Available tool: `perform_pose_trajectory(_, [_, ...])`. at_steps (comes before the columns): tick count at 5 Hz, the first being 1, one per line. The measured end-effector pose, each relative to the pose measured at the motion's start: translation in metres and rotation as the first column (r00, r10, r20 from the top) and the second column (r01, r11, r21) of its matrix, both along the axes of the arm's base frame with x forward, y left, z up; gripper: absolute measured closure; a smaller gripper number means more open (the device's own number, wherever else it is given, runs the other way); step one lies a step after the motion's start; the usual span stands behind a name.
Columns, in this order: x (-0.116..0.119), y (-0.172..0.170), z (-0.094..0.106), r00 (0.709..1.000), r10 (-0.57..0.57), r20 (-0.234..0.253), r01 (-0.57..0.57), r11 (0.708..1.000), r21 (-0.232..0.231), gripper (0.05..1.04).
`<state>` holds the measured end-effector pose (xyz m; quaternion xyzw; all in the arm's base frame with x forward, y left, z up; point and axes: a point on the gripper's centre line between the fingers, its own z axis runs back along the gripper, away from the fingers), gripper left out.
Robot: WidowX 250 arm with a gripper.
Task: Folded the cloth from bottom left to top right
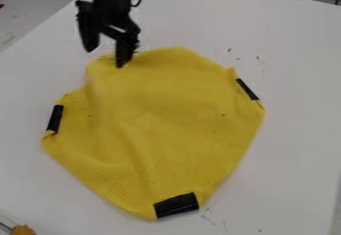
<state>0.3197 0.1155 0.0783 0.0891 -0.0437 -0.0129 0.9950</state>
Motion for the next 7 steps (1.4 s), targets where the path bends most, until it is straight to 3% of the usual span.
perform_pose_trajectory(2, [-0.051, 0.031, -0.021, 0.993, 0.119, -0.005, -0.119, 0.993, -0.001, 0.081])
perform_pose_trajectory(3, [-0.061, 0.048, -0.027, 0.988, 0.154, 0.025, -0.154, 0.988, -0.005, 0.081])
perform_pose_trajectory(6, [-0.08, 0.043, -0.06, 0.983, 0.184, 0.003, -0.183, 0.976, -0.119, 0.082])
perform_pose_trajectory(7, [-0.081, 0.042, -0.068, 0.986, 0.164, -0.016, -0.164, 0.978, -0.13, 0.138])
